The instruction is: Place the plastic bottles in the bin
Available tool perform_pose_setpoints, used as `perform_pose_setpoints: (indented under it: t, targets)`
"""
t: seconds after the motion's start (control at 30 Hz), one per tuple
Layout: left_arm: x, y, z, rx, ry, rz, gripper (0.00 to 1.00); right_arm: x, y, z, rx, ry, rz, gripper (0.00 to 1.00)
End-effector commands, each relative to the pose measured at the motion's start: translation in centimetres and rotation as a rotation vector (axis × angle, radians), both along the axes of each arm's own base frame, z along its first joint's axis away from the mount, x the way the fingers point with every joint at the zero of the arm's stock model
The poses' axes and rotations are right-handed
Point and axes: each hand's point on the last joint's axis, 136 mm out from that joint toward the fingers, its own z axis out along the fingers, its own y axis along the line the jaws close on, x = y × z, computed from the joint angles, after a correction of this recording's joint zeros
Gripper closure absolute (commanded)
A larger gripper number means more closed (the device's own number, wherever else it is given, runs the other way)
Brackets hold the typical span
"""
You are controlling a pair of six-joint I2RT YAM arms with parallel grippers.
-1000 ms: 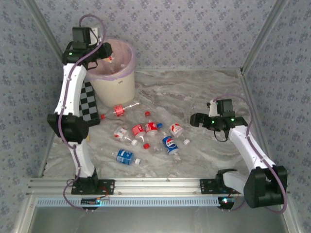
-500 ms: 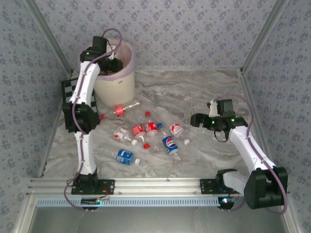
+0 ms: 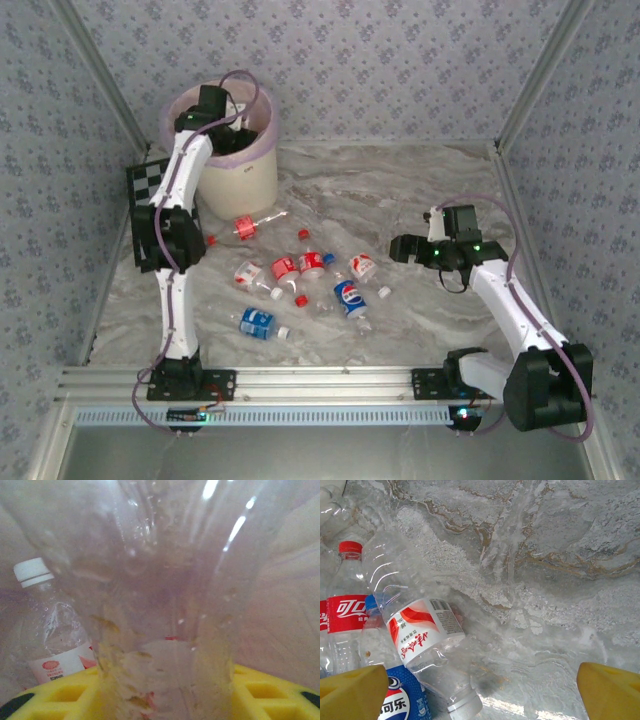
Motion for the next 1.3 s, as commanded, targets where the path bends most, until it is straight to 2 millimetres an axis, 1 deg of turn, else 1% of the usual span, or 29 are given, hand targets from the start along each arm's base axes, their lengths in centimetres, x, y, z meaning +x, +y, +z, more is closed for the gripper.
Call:
perform_pose_setpoints:
  t: [0.0,0.07,0.13,0.2,0.27,0.47,0.57,0.63,0.7,0.77,0.83,0.9,0.97,1.03,1.17,1.23,1.27]
  targets:
    - [-1.5,-0.8,-3.4,0.029,0.102,-0.041,0.44,0.1,0.1,0.1,-0.008,0.001,-0.004,0.01]
    - [-1.4,-0.9,-2.1,0.023,0.081,-0.044,0.37,0.1,0.2,0.0,-0.007,0.005,0.001,0.01]
    - [-1.5,-1.2,-0.8,0.019,0.065,-0.057,0.25,0.1,0.3,0.0,-0.009,0.004,0.005,0.01]
    - [-1.7,-1.4,0.4,0.023,0.045,-0.069,0.18,0.0,0.4,0.0,-0.012,0.004,0.010,0.01]
    - [-1.8,-1.6,2.0,0.022,0.016,-0.076,0.15,-0.1,0.4,-0.1,-0.017,0.004,0.021,0.00]
    - [-2.8,-1.3,6.8,0.031,-0.070,-0.077,0.11,-0.5,0.7,0.4,-0.041,0.007,0.075,0.00]
    - [-3.6,-0.6,9.2,0.052,-0.110,-0.068,0.07,-1.9,1.1,-0.4,-0.075,0.072,0.097,0.09]
    - [-4.3,-0.1,10.9,0.068,-0.137,-0.059,0.01,-2.7,1.9,-1.2,-0.086,0.090,0.107,0.14]
    - [-5.1,0.3,12.3,0.083,-0.162,-0.051,0.00,-3.1,2.6,-1.7,-0.104,0.084,0.120,0.15]
    - [-5.8,0.7,13.7,0.095,-0.189,-0.046,0.00,-3.1,3.0,-2.0,-0.133,0.081,0.128,0.14]
    - [-6.6,1.3,15.1,0.115,-0.214,-0.038,0.00,-3.0,3.4,-2.1,-0.169,0.087,0.149,0.08]
    - [-7.4,2.1,15.9,0.145,-0.223,-0.021,0.00,-3.0,4.1,-2.2,-0.199,0.098,0.181,0.03]
    - [-8.1,3.0,16.4,0.170,-0.225,0.002,0.00,-2.8,4.6,-2.6,-0.234,0.105,0.202,0.01]
    - [-8.9,3.7,17.1,0.181,-0.232,0.018,0.00,-2.5,5.1,-3.2,-0.255,0.116,0.222,0.01]
    - [-10.8,5.1,19.5,0.160,-0.305,0.063,0.00,-2.0,6.6,-4.0,-0.228,0.132,0.249,0.08]
    - [-11.8,6.8,20.5,0.136,-0.330,0.124,0.00,-2.0,7.2,-4.4,-0.205,0.151,0.261,0.08]
    - [-12.4,8.0,20.6,0.125,-0.331,0.159,0.00,-1.5,7.6,-4.5,-0.193,0.139,0.261,0.09]
